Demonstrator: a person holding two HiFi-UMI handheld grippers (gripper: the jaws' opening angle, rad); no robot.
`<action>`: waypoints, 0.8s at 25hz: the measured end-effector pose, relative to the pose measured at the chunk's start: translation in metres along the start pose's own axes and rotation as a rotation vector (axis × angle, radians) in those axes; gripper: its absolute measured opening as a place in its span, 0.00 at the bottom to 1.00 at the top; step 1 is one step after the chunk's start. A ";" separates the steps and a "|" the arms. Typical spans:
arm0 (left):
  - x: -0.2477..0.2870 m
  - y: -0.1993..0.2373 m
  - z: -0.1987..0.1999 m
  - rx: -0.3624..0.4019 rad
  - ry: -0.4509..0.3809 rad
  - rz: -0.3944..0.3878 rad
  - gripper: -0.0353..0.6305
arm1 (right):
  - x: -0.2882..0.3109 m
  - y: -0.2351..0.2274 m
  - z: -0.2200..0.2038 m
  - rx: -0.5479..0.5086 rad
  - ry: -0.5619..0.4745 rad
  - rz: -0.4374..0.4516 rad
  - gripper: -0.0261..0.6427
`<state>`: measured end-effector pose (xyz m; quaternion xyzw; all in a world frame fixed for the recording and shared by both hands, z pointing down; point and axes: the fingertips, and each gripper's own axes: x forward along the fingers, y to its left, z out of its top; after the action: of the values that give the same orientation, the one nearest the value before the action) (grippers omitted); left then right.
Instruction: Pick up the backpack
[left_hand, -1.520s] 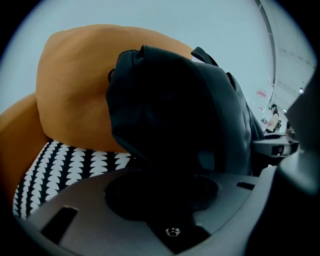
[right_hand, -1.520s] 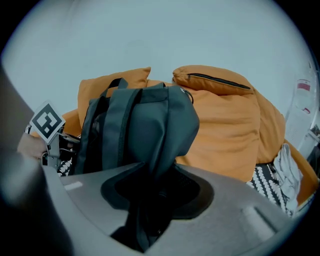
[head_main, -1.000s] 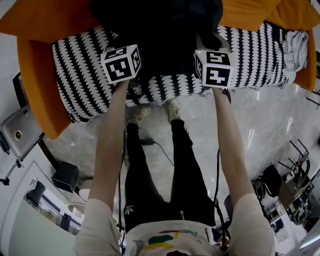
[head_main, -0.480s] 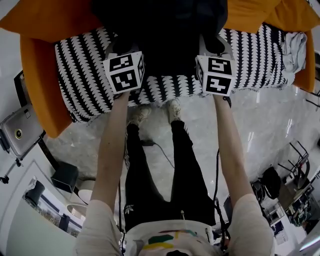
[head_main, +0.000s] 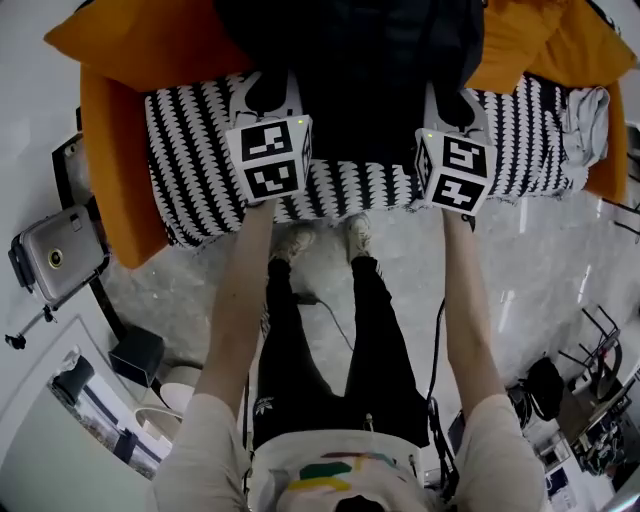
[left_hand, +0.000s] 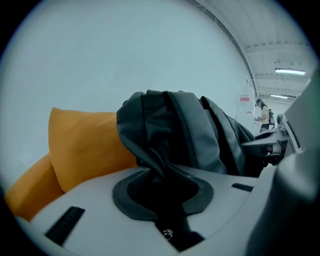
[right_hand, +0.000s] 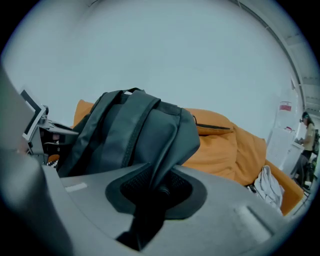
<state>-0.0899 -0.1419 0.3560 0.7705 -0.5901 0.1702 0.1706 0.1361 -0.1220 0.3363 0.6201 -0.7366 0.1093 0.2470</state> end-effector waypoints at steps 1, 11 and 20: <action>-0.005 0.004 0.010 -0.006 -0.014 0.005 0.17 | -0.003 0.002 0.011 -0.006 -0.015 -0.005 0.15; -0.063 0.007 0.149 0.015 -0.183 0.020 0.16 | -0.059 -0.013 0.139 -0.013 -0.189 -0.060 0.14; -0.173 0.000 0.299 0.016 -0.394 0.015 0.16 | -0.171 -0.022 0.280 -0.020 -0.377 -0.123 0.14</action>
<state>-0.1143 -0.1333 0.0114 0.7858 -0.6165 0.0222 0.0444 0.1124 -0.1102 0.0084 0.6708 -0.7317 -0.0315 0.1170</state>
